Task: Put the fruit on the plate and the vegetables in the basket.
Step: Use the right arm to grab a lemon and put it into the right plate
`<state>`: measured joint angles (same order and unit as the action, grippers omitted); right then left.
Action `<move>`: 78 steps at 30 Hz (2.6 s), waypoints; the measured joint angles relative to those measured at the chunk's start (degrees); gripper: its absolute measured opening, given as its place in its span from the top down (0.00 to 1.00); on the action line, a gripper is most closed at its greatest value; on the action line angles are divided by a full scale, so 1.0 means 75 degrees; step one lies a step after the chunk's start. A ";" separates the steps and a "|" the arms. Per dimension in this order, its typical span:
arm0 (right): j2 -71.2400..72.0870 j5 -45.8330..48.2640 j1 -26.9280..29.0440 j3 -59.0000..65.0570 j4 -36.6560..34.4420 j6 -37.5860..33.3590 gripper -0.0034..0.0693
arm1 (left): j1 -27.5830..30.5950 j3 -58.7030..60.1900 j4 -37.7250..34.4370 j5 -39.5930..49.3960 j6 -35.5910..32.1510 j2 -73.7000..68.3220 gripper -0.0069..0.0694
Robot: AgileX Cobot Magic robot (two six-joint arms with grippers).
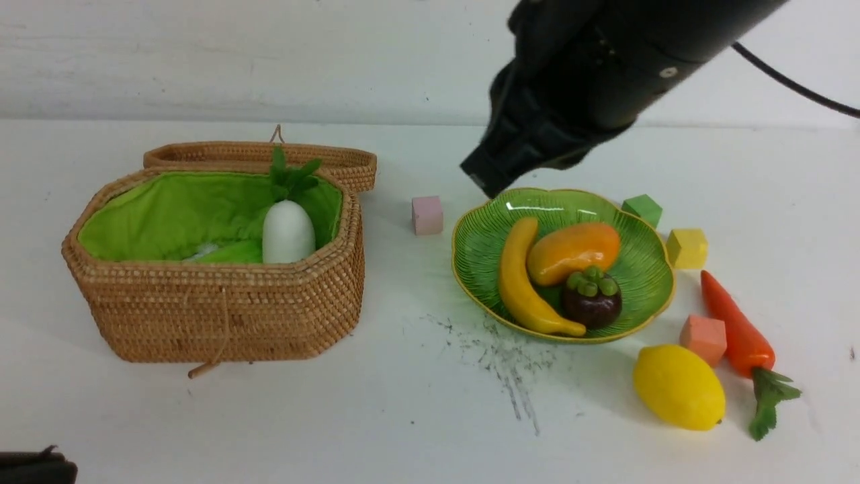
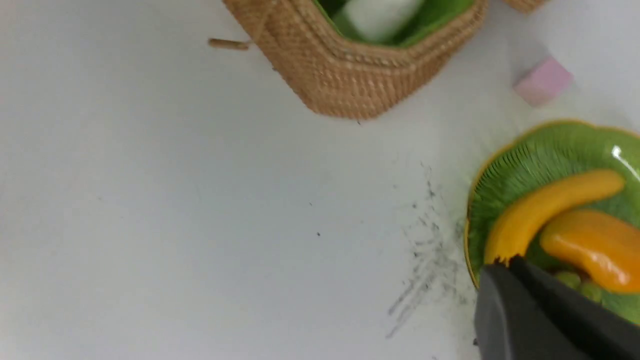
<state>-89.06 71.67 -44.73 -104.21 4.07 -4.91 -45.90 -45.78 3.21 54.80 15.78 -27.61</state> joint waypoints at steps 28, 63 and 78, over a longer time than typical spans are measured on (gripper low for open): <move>-0.0638 -0.3752 0.3806 0.5661 -0.0643 0.1705 0.14 | 0.0000 0.0000 -0.0808 0.0038 -0.1110 0.0000 0.90; -0.1468 -0.3671 0.3815 0.5557 -0.1277 0.1884 0.11 | 0.0000 0.0000 -0.0937 0.0136 -0.1110 0.0000 0.90; -0.1618 -0.3739 0.3815 0.5508 -0.1300 0.2023 0.14 | 0.0000 0.0000 -0.0937 0.0207 -0.1110 0.0000 0.90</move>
<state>-101.19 43.63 -16.12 -62.90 -5.68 10.26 -45.90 -45.78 -3.81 56.35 7.45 -27.61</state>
